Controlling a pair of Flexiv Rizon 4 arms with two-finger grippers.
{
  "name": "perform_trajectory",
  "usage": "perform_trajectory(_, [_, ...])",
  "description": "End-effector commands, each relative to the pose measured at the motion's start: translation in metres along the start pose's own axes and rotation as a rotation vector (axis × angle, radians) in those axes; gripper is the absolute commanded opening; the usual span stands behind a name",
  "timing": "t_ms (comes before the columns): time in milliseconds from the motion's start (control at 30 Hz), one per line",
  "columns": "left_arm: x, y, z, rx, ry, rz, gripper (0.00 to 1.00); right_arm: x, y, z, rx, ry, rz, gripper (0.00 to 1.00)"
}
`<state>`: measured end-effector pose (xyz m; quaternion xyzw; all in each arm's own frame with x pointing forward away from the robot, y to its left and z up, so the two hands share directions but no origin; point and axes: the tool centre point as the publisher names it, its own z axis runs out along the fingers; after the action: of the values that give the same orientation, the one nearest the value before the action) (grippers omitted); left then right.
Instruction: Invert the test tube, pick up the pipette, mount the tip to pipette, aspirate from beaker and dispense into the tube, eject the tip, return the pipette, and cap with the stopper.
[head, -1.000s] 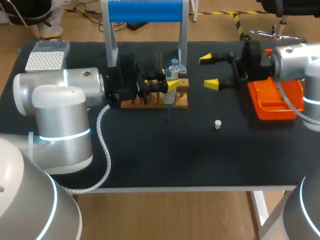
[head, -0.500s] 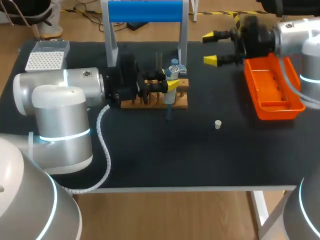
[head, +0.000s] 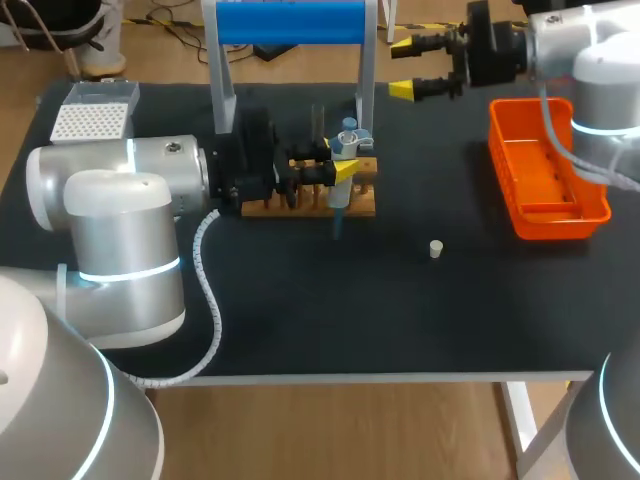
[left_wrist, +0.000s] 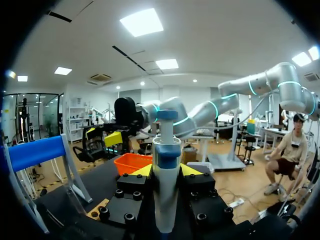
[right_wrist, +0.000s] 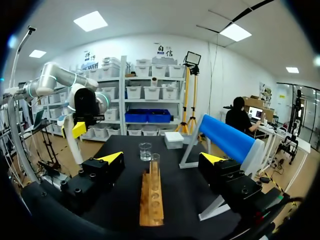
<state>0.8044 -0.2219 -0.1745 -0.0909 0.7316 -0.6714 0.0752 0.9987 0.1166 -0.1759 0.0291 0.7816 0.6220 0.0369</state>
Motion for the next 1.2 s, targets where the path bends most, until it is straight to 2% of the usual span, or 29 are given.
perform_trajectory(33, [0.001, 0.001, 0.0, 0.003, -0.004, 0.001, 0.0, -0.016, 0.004, 0.007, 0.02, -0.001, 0.007, 1.0])
perform_trajectory(767, [0.001, 0.001, 0.0, 0.003, -0.004, 0.001, 0.0, -0.066, 0.002, 0.029, 0.088, -0.067, 0.024, 1.0])
perform_trajectory(1200, [0.001, 0.001, 0.0, 0.003, -0.004, 0.001, 0.0, -0.081, 0.0, 0.046, 0.1, -0.075, 0.029, 1.0])
